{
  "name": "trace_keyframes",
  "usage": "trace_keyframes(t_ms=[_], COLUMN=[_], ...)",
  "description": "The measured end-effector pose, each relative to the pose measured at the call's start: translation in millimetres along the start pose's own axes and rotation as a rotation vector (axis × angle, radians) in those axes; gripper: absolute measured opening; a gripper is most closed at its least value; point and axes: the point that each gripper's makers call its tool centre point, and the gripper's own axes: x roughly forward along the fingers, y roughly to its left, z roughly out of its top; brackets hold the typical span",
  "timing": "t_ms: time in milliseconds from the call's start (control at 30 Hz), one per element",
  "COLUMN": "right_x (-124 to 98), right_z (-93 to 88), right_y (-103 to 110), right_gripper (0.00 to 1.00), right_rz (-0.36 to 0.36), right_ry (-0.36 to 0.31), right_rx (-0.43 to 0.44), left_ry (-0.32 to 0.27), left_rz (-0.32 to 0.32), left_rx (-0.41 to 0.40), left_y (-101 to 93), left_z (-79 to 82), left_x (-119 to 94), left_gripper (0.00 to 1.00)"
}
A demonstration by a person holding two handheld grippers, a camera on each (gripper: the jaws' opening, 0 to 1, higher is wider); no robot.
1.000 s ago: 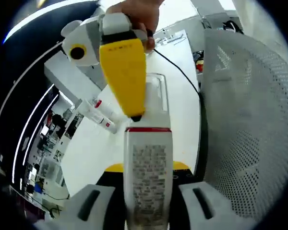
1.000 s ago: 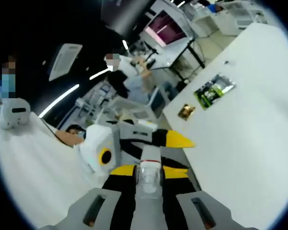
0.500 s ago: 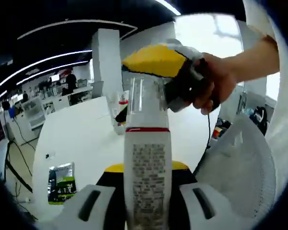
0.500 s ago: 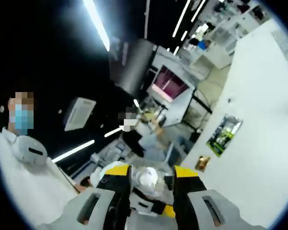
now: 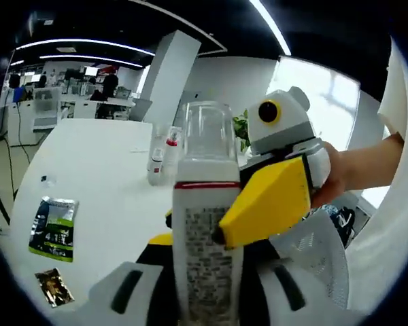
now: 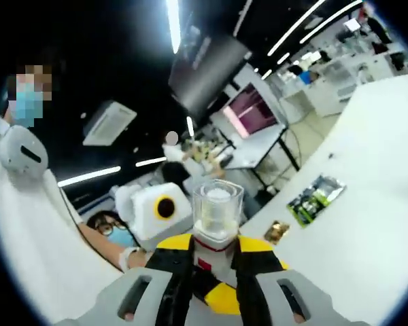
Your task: Arrange the skincare products in the storage area until every visible bottle or jar stands upright without overlapping.
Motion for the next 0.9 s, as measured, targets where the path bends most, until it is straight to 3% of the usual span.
trace_keyframes(t_ms=[67,100,167,233,267,333,367,400,433,500,600,667,767,900], right_x=[-0.2,-2.1,-7.1,-17.7,-25.5,-41.7,-45.2,-55.6,-62.5,-73.9,-88.4,-94.3,-103.8,-111.2], right_z=[-3.5,2.5,12.5,22.1,28.2,39.7,40.3,39.6,36.7,24.5,10.2,6.0,-8.7,-15.7], right_y=[-5.5,-13.1,-19.6,-33.6,-42.7,-58.7,-63.4,-76.7,-86.8,-106.8,-133.1,-142.8,-165.2,-186.2], right_gripper=[0.17,0.17,0.17,0.17,0.17,0.17,0.17,0.17,0.17,0.17,0.17,0.17,0.17,0.17], right_rz=[-0.017,-0.052,-0.068,-0.112,-0.146,-0.206,-0.225,-0.286,-0.331,-0.418,-0.534,-0.574,-0.677,-0.752], right_ry=[0.016,-0.038,-0.105,-0.15,-0.165,-0.213,-0.218,-0.228,-0.231,-0.194,-0.171,-0.177,-0.089,-0.008], right_rx=[0.047,0.071,0.114,0.15,0.14,0.102,0.104,0.113,0.119,0.101,0.071,0.069,-0.01,-0.095], left_ry=[0.022,0.044,0.078,0.127,0.154,0.219,0.25,0.255,0.297,0.349,0.35,0.368,0.427,0.416], left_rz=[0.028,0.082,0.131,0.167,0.162,0.163,0.171,0.174,0.153,0.136,0.199,0.205,0.201,0.206], left_rx=[0.059,0.107,0.204,0.229,0.253,0.312,0.332,0.367,0.358,0.313,0.436,0.441,0.476,0.488], left_y=[5.6,14.9,23.9,30.8,30.9,32.2,32.6,32.4,29.4,27.9,38.4,40.3,44.1,46.3], left_z=[-5.2,-9.0,-13.9,-23.6,-28.0,-39.4,-45.3,-47.1,-55.4,-66.8,-61.9,-66.1,-75.7,-72.8], left_x=[1.7,2.3,1.6,2.3,2.6,2.9,2.6,8.4,9.3,10.8,6.8,6.2,5.3,5.2], left_gripper=[0.25,0.25,0.27,0.27,0.24,0.05,0.03,0.05,0.04,0.02,0.03,0.09,0.13,0.18])
